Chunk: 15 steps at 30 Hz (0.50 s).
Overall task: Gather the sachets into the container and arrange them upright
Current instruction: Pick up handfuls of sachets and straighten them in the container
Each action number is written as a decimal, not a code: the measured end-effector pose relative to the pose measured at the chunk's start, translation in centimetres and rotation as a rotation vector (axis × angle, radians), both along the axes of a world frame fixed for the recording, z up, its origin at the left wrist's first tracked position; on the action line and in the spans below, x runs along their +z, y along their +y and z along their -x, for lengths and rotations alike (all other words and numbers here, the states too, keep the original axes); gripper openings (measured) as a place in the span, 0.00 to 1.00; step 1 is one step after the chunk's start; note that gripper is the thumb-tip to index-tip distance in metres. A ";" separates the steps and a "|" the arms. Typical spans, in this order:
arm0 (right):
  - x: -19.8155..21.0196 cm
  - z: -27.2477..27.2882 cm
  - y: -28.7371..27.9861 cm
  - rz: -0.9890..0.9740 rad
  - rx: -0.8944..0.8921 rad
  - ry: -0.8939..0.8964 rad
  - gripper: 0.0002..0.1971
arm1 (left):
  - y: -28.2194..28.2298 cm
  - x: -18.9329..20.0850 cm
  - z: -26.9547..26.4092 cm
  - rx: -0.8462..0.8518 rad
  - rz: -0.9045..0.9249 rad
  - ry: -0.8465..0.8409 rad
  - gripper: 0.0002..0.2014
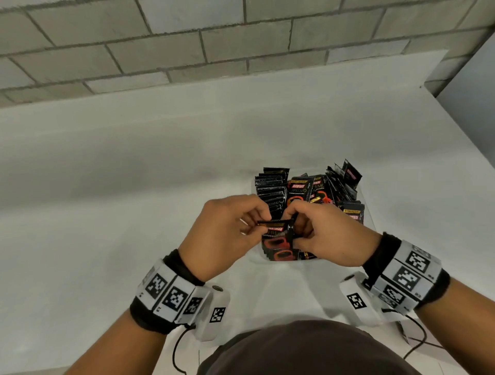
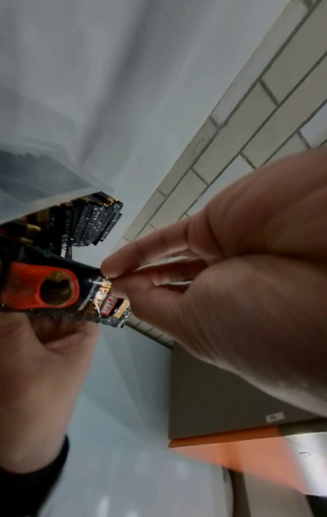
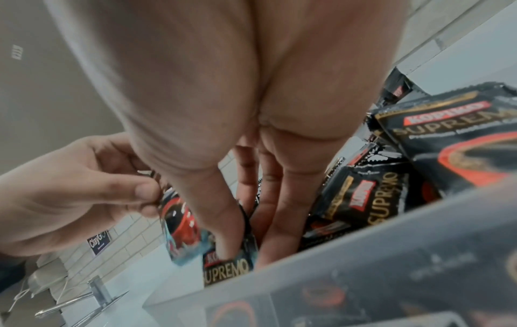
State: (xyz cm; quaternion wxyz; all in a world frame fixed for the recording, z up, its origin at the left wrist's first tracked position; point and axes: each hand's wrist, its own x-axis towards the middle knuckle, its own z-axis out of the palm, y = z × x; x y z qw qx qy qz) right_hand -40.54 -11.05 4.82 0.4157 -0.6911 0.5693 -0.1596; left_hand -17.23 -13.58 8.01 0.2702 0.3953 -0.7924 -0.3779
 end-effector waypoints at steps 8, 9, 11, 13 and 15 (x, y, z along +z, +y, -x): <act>0.0 -0.1 -0.1 -0.066 -0.127 -0.072 0.11 | 1.0 -1.1 0.6 -0.085 0.046 -0.168 0.13; 0.0 -0.1 -0.2 -0.071 -0.126 -0.073 0.12 | 1.0 -1.4 0.7 -0.082 0.041 -0.209 0.13; 0.0 0.0 -0.2 -0.088 -0.129 -0.083 0.13 | 1.0 -1.8 0.9 -0.079 0.010 -0.273 0.13; -0.1 0.1 -0.2 -0.092 -0.107 -0.079 0.13 | 1.1 -2.2 1.2 -0.076 -0.028 -0.314 0.12; -0.3 0.2 0.0 -0.072 -0.062 -0.034 0.14 | 1.3 -2.7 1.5 -0.054 -0.048 -0.350 0.12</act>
